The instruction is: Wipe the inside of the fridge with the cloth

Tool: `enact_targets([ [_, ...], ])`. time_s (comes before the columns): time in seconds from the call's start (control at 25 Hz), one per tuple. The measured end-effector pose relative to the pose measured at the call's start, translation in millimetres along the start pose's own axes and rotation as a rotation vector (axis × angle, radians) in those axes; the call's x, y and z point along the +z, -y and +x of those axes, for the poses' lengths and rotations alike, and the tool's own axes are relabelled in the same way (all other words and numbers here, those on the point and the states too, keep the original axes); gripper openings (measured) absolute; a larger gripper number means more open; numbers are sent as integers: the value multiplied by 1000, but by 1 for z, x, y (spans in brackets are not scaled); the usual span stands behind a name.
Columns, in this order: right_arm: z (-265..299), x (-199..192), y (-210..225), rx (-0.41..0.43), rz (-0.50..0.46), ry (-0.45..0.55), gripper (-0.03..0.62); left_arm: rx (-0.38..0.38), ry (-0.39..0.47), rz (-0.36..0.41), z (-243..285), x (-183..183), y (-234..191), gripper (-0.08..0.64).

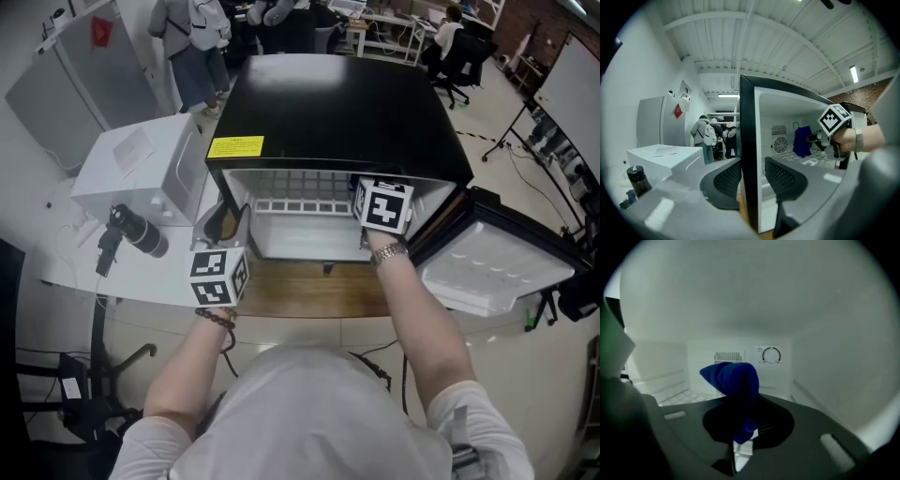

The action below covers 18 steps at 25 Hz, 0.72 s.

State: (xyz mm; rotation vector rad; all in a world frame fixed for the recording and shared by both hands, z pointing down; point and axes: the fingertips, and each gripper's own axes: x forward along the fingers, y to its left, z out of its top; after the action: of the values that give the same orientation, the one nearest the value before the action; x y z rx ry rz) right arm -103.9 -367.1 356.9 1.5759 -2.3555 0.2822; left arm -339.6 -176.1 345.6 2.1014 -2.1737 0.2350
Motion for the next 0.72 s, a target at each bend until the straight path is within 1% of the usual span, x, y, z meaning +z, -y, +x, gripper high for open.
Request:
enact_targets([
  [0.08,-4,9,-24,56,1,31,40,-6,-2,1,0,0,0,153],
  [0.32,-14,22,-94,192,2,52,40,-26,-12,5,0,0,1,153],
  [0.56,-26,32,-160,323,26,60,40,-41,-12,22,0,1,2,153],
  [0.72,-36,30,-196,396,37,49,40,-47,-17,28,-1,0,2,153],
])
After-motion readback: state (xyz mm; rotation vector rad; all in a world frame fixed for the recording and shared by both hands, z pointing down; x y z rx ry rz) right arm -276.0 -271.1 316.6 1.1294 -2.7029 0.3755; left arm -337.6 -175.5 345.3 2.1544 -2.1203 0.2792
